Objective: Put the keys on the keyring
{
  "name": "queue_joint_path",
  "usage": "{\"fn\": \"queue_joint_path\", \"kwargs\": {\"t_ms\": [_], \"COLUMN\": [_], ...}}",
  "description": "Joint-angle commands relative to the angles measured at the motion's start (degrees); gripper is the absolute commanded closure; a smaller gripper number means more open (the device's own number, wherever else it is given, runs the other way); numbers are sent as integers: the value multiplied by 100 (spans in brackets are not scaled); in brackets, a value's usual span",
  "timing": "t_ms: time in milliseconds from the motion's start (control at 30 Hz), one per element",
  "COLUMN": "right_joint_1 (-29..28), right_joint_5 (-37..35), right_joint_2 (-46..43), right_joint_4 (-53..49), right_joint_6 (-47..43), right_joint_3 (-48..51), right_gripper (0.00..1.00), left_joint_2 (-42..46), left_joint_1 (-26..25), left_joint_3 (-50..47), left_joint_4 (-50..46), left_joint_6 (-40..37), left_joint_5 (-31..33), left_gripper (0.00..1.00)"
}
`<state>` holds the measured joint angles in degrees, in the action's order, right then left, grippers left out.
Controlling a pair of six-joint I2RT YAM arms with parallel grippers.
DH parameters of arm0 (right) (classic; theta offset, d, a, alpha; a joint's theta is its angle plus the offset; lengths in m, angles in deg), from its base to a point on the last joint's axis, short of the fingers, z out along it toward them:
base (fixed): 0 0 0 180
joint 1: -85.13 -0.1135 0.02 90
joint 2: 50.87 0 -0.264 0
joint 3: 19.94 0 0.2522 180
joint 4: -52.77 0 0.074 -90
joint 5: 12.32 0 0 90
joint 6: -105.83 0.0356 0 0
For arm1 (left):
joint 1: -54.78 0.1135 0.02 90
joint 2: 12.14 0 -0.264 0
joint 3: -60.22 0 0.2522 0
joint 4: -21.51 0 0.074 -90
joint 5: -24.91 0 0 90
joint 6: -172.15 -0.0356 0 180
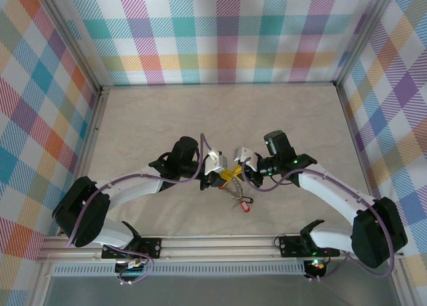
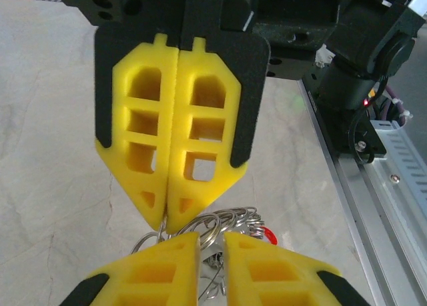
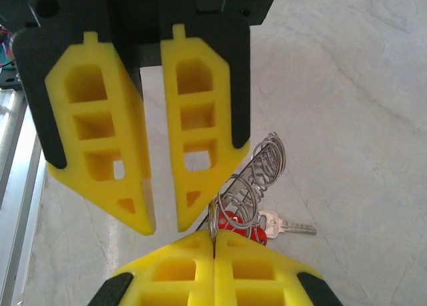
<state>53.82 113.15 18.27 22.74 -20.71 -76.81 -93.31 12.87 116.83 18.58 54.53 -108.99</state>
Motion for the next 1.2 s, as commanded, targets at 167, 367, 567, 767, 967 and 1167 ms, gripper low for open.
{"fn": "queue_joint_path", "kwargs": {"t_ms": [167,367,567,767,967,1167], "right_joint_1": [-42,-52,-67,-121,-132,-139], "right_joint_5": [348,313,281,259,230,226], "right_joint_2": [-117,-122,-141,-129,-138,-169], "right_joint_4": [171,148,70,107,124,141], "right_joint_6": [-170,-231,-376,-451,-451,-460], "right_joint_3": [-4,4,38,83,93,114], "right_gripper": [100,100,100,100,100,100], "left_joint_2": [-104,-51,338,545,391,79], "left_joint_1": [-118,-112,30,144,146,144], "left_joint_3": [364,434,135,-83,27,287], "left_joint_4": [-529,-856,-570,-160,-262,-692], "left_joint_6": [-644,-961,-814,-613,-662,-947], "left_joint_5": [85,260,401,377,348,125], "left_gripper": [87,93,75,72,72,73]}}
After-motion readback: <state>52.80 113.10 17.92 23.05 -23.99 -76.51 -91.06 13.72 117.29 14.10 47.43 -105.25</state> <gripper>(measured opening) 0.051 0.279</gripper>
